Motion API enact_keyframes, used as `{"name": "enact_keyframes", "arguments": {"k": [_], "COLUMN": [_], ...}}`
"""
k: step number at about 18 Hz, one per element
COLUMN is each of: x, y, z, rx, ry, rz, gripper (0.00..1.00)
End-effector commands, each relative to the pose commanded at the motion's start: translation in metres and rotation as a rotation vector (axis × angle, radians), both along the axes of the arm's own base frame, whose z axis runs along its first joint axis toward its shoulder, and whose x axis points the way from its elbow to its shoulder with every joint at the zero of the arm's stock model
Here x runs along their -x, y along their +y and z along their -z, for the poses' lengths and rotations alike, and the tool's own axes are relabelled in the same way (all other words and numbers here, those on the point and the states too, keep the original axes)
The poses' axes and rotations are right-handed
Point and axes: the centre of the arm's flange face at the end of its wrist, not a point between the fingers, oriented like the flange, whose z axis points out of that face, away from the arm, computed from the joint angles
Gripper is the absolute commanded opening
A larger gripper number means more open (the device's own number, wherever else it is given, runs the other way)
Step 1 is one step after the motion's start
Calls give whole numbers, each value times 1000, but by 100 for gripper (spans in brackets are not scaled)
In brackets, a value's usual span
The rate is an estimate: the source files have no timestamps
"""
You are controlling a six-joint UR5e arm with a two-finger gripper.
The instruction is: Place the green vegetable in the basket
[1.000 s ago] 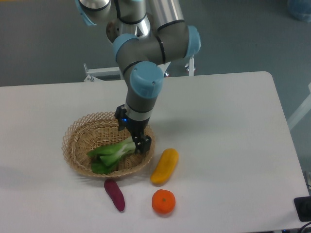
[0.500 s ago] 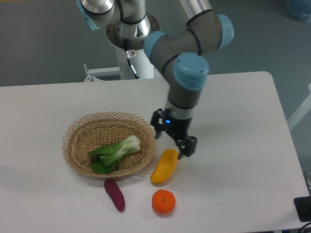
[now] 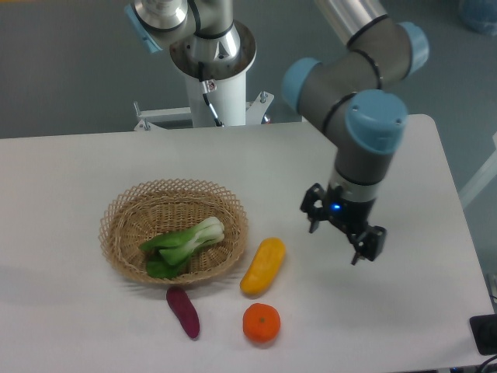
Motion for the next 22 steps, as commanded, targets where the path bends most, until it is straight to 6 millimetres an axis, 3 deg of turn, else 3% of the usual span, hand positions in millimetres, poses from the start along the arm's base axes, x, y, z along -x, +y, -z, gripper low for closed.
{"name": "enact_keyframes", "arguments": {"k": [6,10,22], "x": [50,86,90], "y": [-46,-50,-32], "z": [16,20,31], "rx": [23,85,84], "ry": [3,38,41], "rz": [41,63,69], "gripper": [100,100,100]}}
